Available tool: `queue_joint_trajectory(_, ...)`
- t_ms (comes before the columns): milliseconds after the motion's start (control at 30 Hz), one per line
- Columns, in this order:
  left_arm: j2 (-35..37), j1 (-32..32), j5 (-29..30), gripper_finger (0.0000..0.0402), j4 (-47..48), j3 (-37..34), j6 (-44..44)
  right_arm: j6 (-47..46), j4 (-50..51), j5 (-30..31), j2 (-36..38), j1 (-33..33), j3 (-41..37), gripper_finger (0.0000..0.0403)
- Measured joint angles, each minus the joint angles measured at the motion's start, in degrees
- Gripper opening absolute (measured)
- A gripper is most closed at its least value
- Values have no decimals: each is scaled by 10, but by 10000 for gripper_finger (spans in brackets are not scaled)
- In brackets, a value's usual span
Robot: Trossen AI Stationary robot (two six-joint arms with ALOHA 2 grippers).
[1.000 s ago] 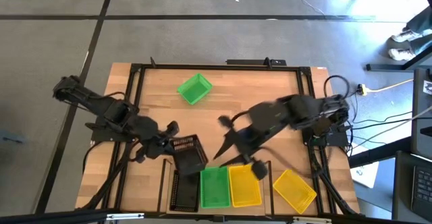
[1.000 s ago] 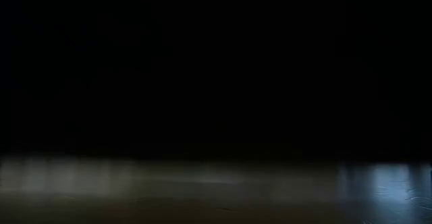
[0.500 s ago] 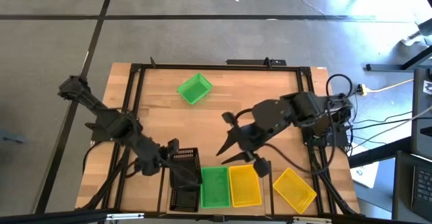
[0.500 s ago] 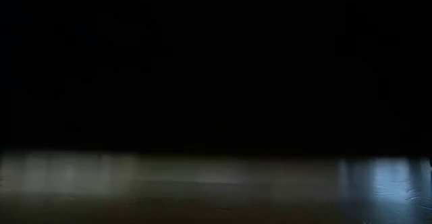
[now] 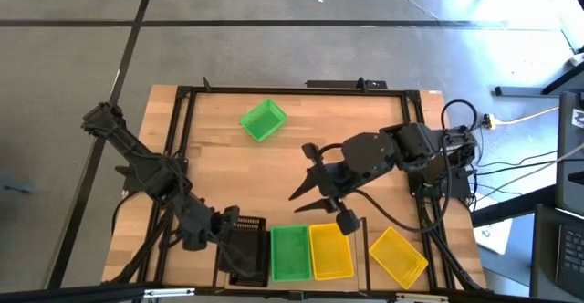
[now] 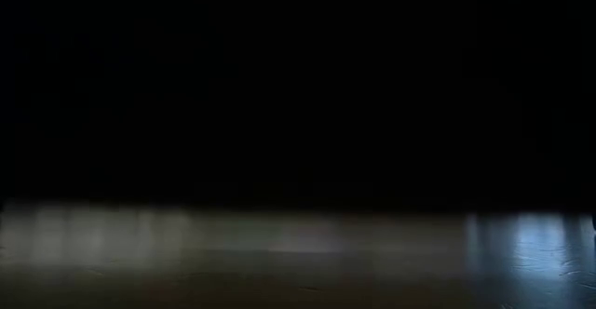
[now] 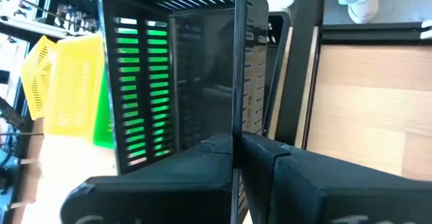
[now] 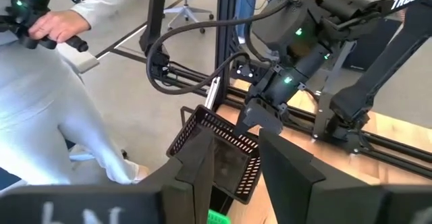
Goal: Stack baskets on shelf by color
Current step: Stack the black basket on top of the black baskets on the shelf
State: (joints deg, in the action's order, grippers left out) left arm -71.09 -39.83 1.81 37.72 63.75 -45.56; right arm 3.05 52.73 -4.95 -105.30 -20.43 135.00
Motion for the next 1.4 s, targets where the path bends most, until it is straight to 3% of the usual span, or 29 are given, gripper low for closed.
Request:
queue_joint_trajectory(900,-61,25,-57,1,-25,0,-26,2,-1,8,0,0,0,117)
queue_joint_trajectory(1400,-62,25,-58,52,-25,0,15,2,-1,8,0,0,0,117)
